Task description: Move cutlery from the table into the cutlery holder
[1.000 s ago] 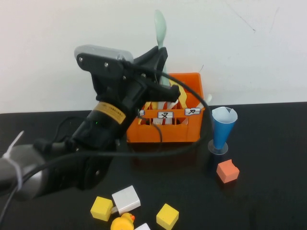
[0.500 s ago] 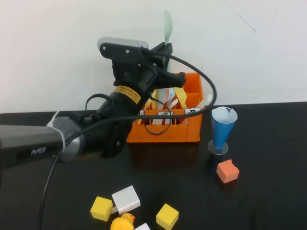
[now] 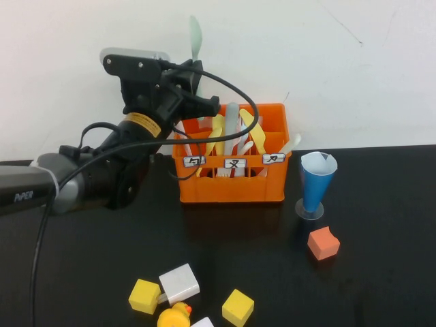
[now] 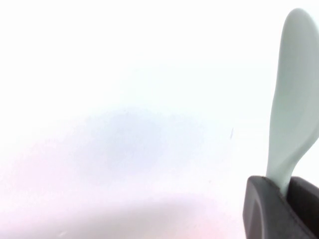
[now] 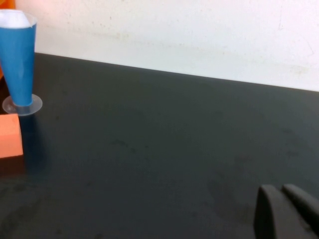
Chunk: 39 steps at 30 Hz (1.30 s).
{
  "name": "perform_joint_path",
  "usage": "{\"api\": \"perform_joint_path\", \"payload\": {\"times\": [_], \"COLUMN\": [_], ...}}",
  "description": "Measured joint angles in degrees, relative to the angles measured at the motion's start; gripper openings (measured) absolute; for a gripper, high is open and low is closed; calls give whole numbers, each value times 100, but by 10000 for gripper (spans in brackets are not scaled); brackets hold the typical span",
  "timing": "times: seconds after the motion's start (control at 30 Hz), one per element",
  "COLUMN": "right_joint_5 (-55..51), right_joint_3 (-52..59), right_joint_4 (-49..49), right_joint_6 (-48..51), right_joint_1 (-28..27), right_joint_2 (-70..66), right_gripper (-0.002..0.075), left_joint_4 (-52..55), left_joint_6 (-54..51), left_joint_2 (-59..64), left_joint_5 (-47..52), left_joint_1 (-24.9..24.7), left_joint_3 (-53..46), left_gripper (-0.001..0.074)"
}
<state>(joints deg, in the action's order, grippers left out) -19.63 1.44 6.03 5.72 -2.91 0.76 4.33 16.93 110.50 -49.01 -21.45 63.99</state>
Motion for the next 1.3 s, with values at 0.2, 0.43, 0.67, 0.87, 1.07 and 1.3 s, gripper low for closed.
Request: {"api": "perform_joint_path", "payload": {"times": [0.2,0.43,0.67,0.87,1.07,1.3], "right_joint_5": [0,0,0,0,0,0], "right_joint_3": [0,0,0,0,0,0], "right_joint_4": [0,0,0,0,0,0], "right_joint_6": [0,0,0,0,0,0], "right_joint_1": [0,0,0,0,0,0], "right_joint_2": [0,0,0,0,0,0], "right_gripper": [-3,-3,-3,-3,-3,-3], "left_joint_4": [55,66,66,79,214,248], "left_joint_6": [162,178,162,98,-566,-798], "left_joint_2": [198,504,707,771,43,-1959], "left_joint_5": [64,98,119,198,439,1344], "left_joint_1": [51,51,98,98,98,205], "left_joint_3": [0,0,8,8,-163,-1058], "left_gripper": [31,32,136,325,286,24]}}
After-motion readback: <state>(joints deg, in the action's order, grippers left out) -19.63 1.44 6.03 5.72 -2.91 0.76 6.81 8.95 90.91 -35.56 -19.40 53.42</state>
